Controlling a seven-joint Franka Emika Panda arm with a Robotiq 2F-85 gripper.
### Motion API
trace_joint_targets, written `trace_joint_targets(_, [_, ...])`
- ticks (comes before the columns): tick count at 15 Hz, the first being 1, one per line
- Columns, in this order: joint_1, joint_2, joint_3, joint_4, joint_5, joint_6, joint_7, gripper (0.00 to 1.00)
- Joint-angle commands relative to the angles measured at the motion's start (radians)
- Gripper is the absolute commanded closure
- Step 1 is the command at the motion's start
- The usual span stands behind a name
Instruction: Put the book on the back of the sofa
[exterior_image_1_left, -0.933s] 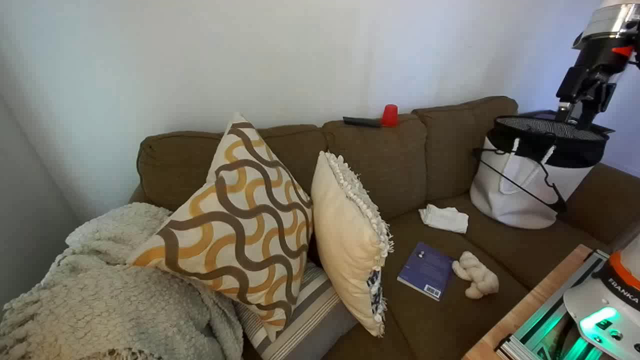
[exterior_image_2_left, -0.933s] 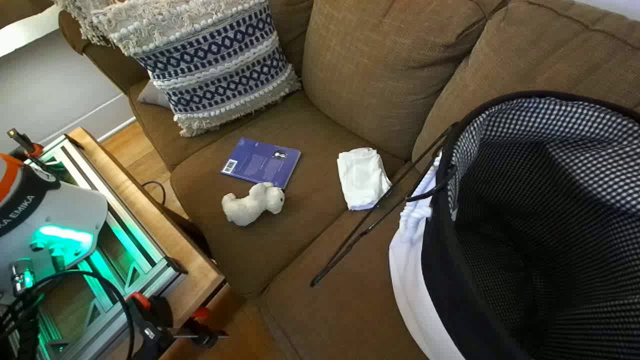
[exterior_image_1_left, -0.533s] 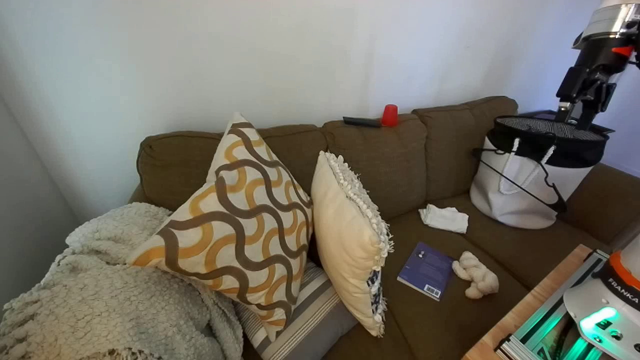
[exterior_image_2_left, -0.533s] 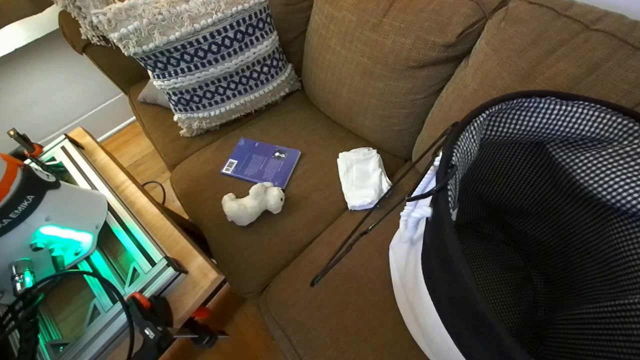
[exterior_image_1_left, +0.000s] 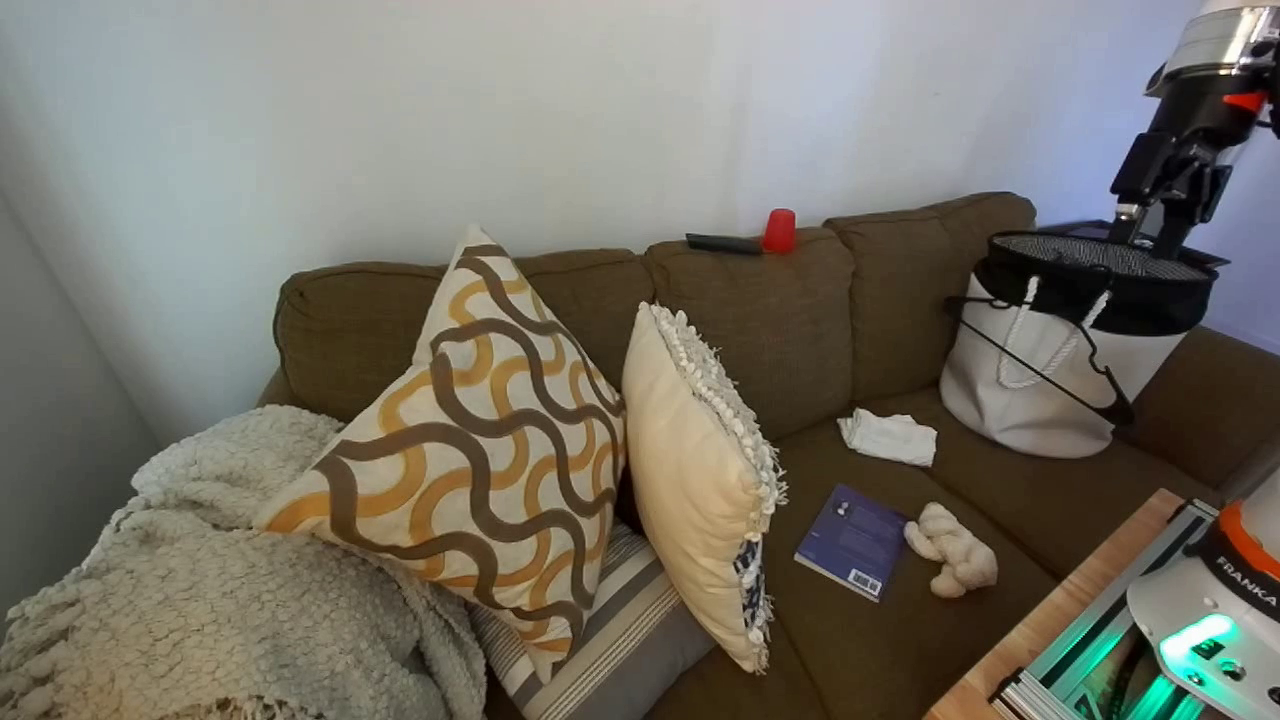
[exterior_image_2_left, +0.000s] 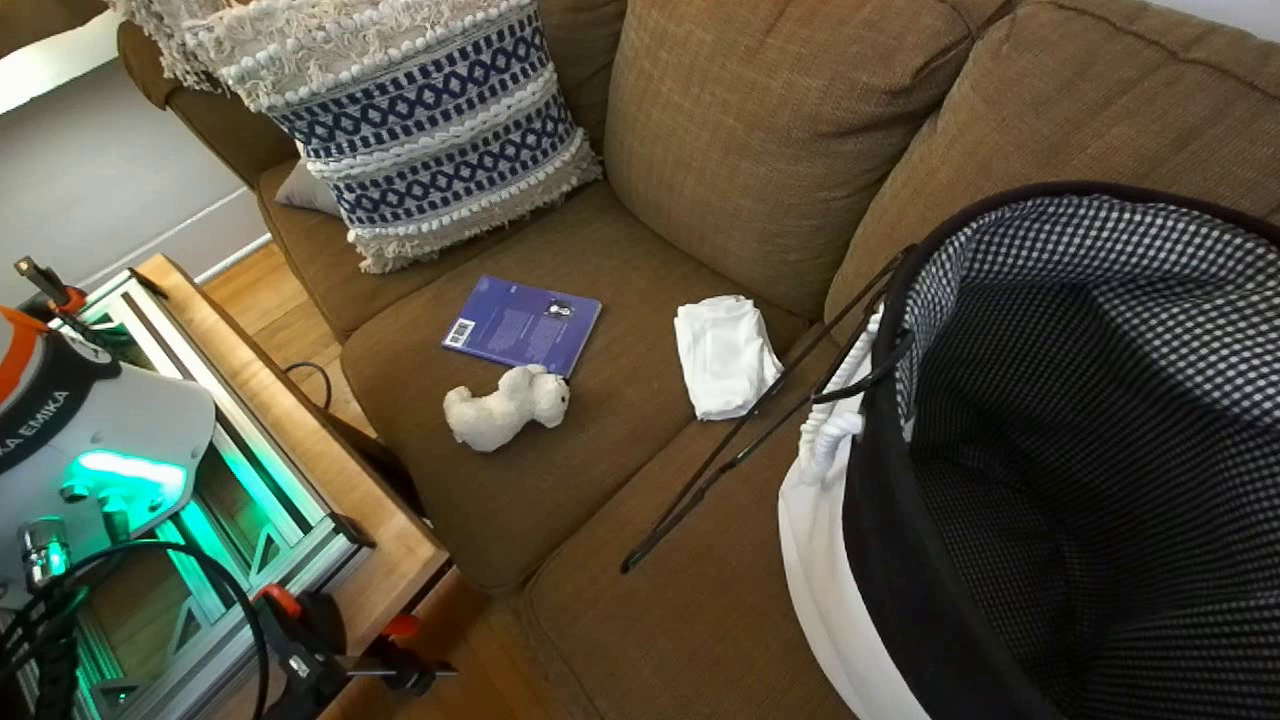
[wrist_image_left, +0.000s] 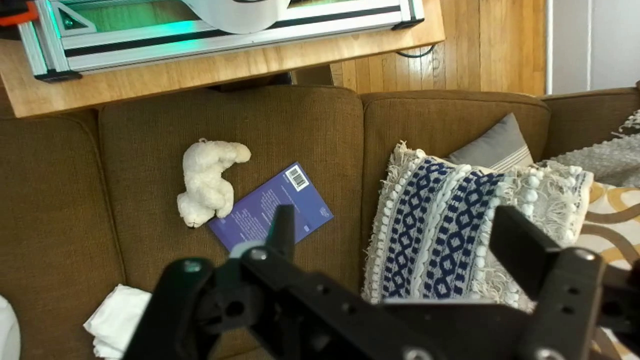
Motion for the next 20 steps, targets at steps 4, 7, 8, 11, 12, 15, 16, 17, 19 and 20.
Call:
trace_joint_targets(4, [-0.096, 0.155, 0.042, -0.027, 0.009, 0.341, 0.096, 0.0])
trace_joint_targets(7, [-0.107, 0.319, 0.067, 0.028, -0.037, 0.492, 0.118, 0.0])
trace_joint_targets(8, [-0.104, 0.392, 0.07, 0.059, -0.059, 0.515, 0.115, 0.0])
trace_joint_targets(11, [-0.1, 0.571, 0.07, 0.14, -0.126, 0.477, 0.105, 0.0])
trace_joint_targets(12, [-0.109, 0.634, 0.076, 0.162, -0.16, 0.486, 0.134, 0.0])
trace_joint_targets(15, [-0.103, 0.827, 0.042, 0.266, -0.168, 0.432, 0.076, 0.0])
trace_joint_targets(16, [-0.105, 0.891, 0.033, 0.318, -0.166, 0.395, 0.064, 0.0])
trace_joint_targets(17, [-0.092, 0.759, 0.045, 0.203, -0.153, 0.47, 0.095, 0.0])
trace_joint_targets(19, [-0.095, 0.859, 0.034, 0.272, -0.153, 0.44, 0.081, 0.0])
trace_joint_targets(20, [-0.095, 0.886, 0.031, 0.294, -0.152, 0.434, 0.077, 0.0])
